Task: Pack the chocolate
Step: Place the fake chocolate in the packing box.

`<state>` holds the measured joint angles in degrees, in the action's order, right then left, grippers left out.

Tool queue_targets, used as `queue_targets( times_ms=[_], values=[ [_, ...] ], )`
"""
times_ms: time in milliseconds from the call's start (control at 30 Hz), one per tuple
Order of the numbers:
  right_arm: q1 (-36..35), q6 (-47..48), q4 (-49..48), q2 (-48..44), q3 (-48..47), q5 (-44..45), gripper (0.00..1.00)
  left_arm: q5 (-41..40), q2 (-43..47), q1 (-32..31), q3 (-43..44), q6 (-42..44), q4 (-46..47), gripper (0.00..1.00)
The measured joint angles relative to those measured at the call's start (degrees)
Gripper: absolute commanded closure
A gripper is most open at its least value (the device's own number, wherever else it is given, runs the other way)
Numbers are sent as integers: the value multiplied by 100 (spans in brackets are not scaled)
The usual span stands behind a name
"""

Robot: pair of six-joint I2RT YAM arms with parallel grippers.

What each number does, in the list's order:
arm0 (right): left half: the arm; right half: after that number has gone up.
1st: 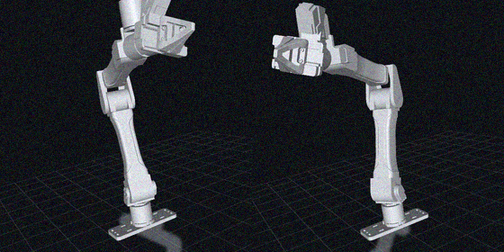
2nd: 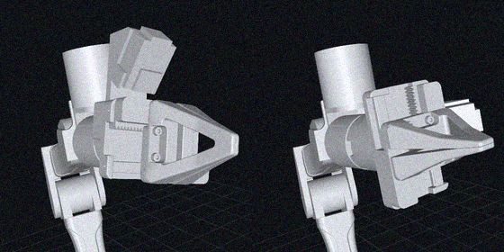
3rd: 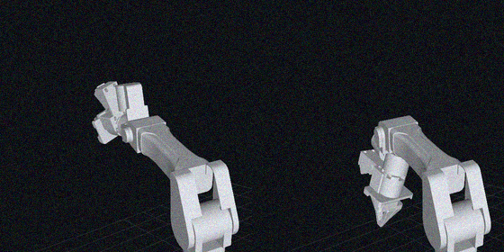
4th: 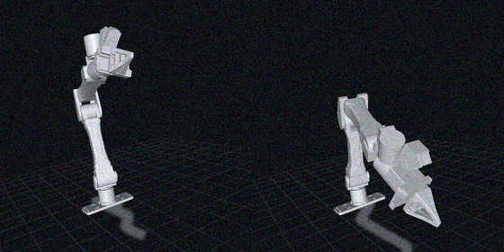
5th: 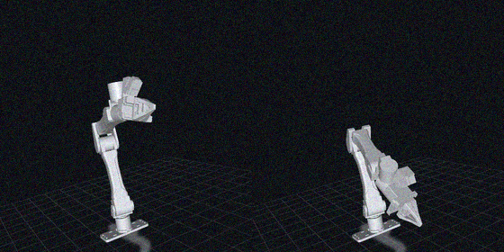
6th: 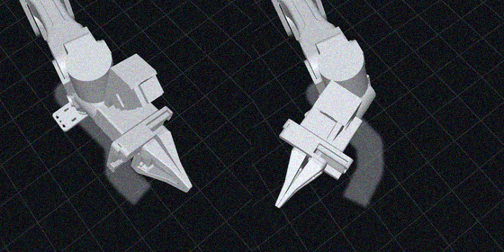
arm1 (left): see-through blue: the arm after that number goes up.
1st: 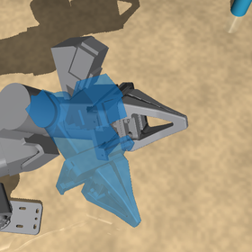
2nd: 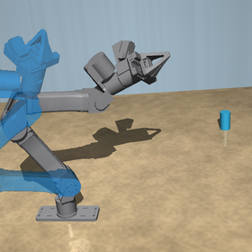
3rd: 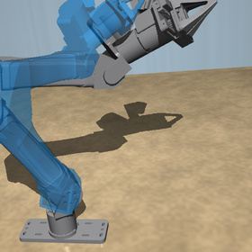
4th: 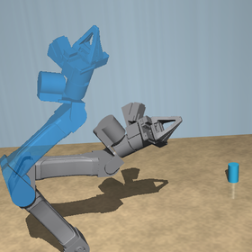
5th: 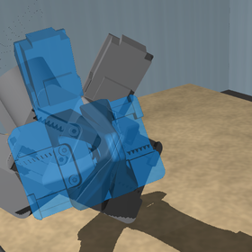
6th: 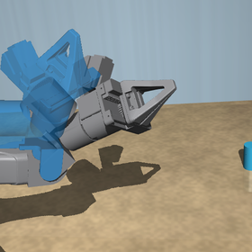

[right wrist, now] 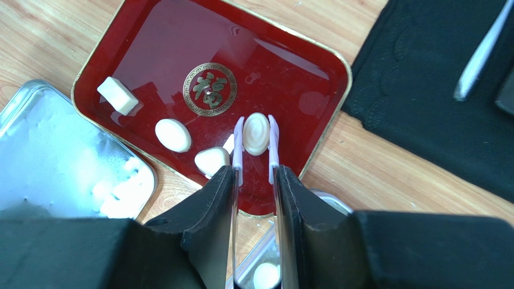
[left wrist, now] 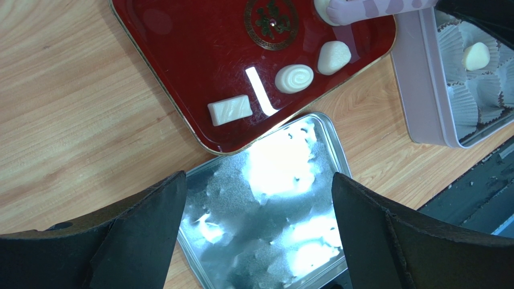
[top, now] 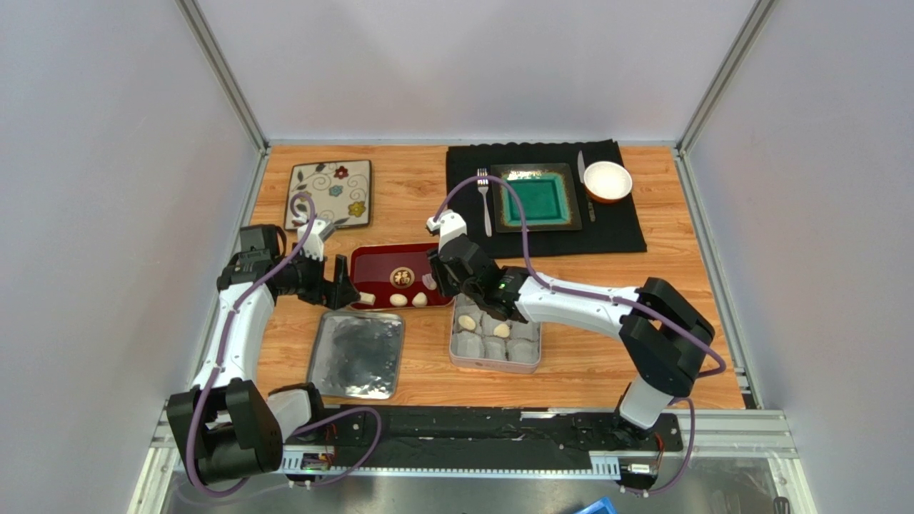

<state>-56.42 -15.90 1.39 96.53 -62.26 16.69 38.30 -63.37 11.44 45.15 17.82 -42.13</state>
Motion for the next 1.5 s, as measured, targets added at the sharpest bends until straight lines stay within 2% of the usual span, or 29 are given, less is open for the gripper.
queue_targets(
  times_ms=[200, 400, 533, 733, 967, 1233, 1500],
  values=[
    [0, 125, 232, -540, 0, 181, 78, -2, 0, 0, 0, 0, 0, 3],
    [26, 140, 461, -1574, 50, 372, 78, 0, 0, 0, 0, -2, 2, 4],
    [26, 66, 791, -2496, 428, 538, 78, 2, 0, 0, 0, -2, 0, 4],
    [33, -299, 1674, -4081, 1416, 726, 78, 24, 0, 0, 0, -42, 2, 4],
    [37, -782, 2813, -5189, 1821, 741, 78, 22, 0, 0, 0, -85, 0, 4],
    [35, -1137, 3722, -5801, 1947, 734, 78, 22, 0, 0, 0, -107, -2, 5],
    [35, -1305, 4030, -5908, 2288, 730, 76, 44, 0, 0, 0, -125, -2, 5]
  ],
)
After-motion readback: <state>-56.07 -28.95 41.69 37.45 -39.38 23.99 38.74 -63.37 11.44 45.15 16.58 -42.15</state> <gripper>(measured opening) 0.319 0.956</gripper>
